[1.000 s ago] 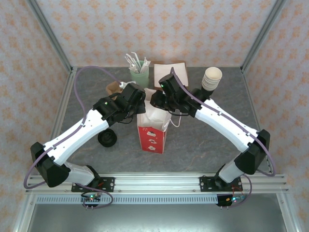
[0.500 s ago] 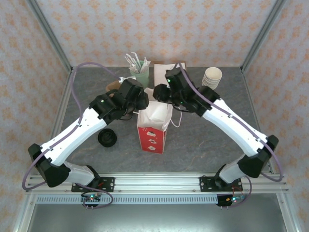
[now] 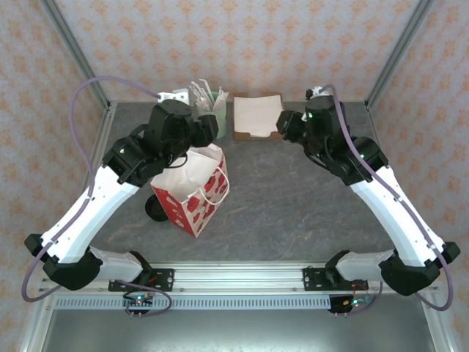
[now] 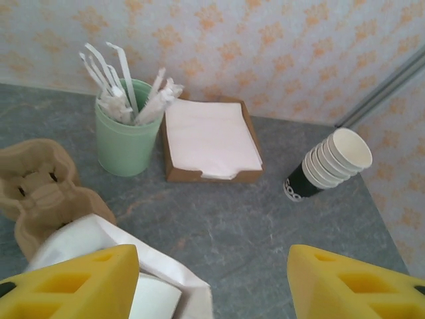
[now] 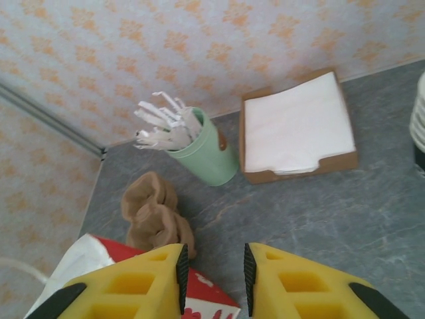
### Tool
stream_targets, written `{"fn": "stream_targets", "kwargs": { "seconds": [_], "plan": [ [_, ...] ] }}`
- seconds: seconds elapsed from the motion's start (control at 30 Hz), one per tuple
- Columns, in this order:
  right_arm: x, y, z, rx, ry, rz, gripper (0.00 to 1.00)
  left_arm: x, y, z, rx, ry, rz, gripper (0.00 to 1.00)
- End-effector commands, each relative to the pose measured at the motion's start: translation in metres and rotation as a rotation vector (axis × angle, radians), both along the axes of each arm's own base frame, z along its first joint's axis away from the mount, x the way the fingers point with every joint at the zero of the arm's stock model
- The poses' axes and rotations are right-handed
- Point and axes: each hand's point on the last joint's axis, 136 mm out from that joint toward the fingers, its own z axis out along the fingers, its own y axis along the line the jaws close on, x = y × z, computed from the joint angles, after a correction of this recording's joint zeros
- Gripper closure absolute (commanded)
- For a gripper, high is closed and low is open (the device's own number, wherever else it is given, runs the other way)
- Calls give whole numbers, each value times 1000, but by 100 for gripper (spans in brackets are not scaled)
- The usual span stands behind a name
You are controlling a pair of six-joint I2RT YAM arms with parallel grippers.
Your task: Pack the takeout coffee
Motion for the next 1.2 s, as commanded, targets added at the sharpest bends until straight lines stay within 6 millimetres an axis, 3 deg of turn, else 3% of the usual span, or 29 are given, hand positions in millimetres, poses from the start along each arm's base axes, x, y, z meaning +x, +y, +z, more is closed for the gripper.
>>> {"fn": "stream_targets", "kwargs": {
  "seconds": [0.0,0.17,0.3,0.47,0.6,0.77,0.9,1.03,1.17],
  "plan": [
    [-3,-13,-7,-21,3,-29,68,5,12,-1,35,-6,31,38],
    [-5,-3,-14,14,36,9,68,5,13,-2,85,17,21,38],
    [-7,-2,-25,7,60,20,68,-4,35,4,188,28,65,33],
    [-7,-13,-38,-25,81,-10,67,-29,76,-5,311,98,167,24],
    [-6,-20,-46,-33,102,-24,67,-57,104,-25,330,160,224,8],
    [-5,-25,-50,-54,114,-25,66,-83,124,-67,335,263,253,0],
    [-6,-27,-51,-59,119,-23,66,-90,114,-108,264,341,198,0],
    [-7,-29,-51,-68,124,-24,66,-86,78,-142,132,394,79,2],
    [-8,-31,-55,-79,134,-30,66,-82,49,-160,18,432,0,6]
  ]
}}
